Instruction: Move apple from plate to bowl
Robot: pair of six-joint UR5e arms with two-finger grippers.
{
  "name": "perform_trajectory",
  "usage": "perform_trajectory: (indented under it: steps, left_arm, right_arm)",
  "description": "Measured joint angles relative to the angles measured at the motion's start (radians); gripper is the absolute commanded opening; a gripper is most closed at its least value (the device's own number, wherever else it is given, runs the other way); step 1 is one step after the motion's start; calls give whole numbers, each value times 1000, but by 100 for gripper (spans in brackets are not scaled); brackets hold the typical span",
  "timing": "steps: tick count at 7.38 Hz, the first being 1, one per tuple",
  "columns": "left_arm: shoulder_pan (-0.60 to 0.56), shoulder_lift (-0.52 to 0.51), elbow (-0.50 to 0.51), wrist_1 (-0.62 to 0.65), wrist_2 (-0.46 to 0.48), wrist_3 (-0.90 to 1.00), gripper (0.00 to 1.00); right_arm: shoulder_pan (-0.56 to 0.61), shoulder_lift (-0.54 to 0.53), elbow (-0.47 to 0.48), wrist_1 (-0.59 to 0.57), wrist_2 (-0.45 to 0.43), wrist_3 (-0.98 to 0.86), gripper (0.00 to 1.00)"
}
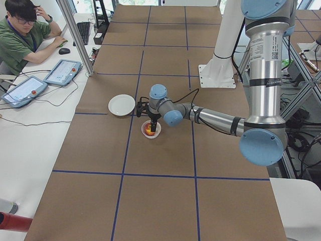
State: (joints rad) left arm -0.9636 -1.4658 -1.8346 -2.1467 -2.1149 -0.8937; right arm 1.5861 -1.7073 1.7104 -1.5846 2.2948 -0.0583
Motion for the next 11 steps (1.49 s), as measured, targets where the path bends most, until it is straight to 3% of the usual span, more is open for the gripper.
perform_trajectory:
  steps: [2,4,6,9,11]
  left_arm:
    - [-188,77,-10,42,-60,294,100]
    - [-397,99,-6,263,-83,700,100]
    - [-555,68,-1,514,-98,967,100]
    - [-609,60,23,611,-209,1031,100]
    - [-612,62,23,613,-220,1034,100]
  right_arm:
    - [0,0,0,0,0,0,100]
    - [0,0,0,0,0,0,100]
    - [0,0,0,0,0,0,100]
    - [0,0,0,0,0,0,100]
    - [0,0,0,0,0,0,100]
